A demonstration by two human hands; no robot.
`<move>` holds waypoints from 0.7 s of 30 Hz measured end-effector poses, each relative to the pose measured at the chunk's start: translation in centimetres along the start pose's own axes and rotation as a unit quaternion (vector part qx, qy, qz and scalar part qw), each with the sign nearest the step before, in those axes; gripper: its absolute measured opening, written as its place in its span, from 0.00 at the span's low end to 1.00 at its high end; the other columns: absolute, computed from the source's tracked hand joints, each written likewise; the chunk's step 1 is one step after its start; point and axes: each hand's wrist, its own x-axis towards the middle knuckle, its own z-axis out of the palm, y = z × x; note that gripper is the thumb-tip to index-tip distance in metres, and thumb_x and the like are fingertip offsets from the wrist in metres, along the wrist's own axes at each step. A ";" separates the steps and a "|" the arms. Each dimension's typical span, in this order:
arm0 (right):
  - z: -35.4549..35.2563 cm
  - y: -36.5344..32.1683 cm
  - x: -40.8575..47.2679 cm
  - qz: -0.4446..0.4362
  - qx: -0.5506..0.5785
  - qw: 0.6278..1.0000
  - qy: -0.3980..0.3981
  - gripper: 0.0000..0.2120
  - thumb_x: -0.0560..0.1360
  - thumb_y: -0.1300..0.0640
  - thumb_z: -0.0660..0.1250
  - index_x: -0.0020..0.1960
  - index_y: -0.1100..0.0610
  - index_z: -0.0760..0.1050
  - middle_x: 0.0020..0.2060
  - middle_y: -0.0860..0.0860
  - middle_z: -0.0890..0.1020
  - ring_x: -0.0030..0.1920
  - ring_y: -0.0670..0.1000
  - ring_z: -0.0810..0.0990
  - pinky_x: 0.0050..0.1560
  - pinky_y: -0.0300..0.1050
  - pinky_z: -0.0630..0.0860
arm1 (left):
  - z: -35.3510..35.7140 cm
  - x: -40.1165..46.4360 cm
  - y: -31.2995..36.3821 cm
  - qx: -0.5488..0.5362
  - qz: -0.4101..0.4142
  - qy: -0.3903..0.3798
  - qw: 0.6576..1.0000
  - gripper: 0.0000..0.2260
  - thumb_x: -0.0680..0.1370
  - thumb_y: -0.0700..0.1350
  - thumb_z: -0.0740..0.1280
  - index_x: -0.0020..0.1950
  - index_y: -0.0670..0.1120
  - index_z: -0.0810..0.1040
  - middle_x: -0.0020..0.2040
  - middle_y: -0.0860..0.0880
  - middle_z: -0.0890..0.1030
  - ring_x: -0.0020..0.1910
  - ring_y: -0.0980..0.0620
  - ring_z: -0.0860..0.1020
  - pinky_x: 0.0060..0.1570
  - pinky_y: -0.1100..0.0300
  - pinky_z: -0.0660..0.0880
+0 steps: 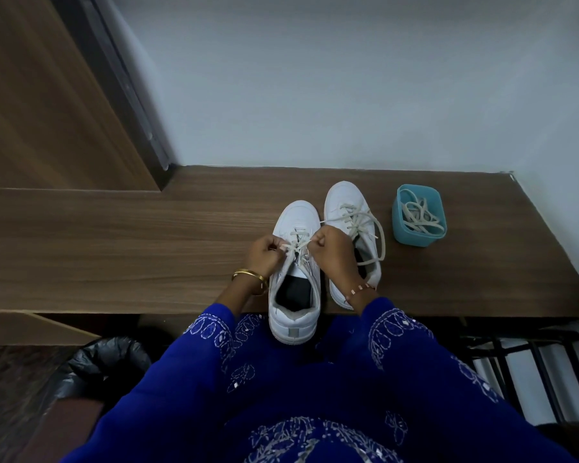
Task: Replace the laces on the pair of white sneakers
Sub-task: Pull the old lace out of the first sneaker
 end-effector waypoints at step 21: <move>-0.8 -0.3 0.4 -0.033 -0.124 0.991 -0.039 0.07 0.73 0.64 0.60 0.51 0.60 0.69 0.40 0.55 0.75 0.38 0.55 0.75 0.36 0.46 0.68 | -1.0 0.0 1.2 -0.090 -0.008 -0.065 0.994 0.10 0.78 0.34 0.60 0.40 0.45 0.73 0.38 0.51 0.76 0.36 0.58 0.74 0.37 0.68 0.73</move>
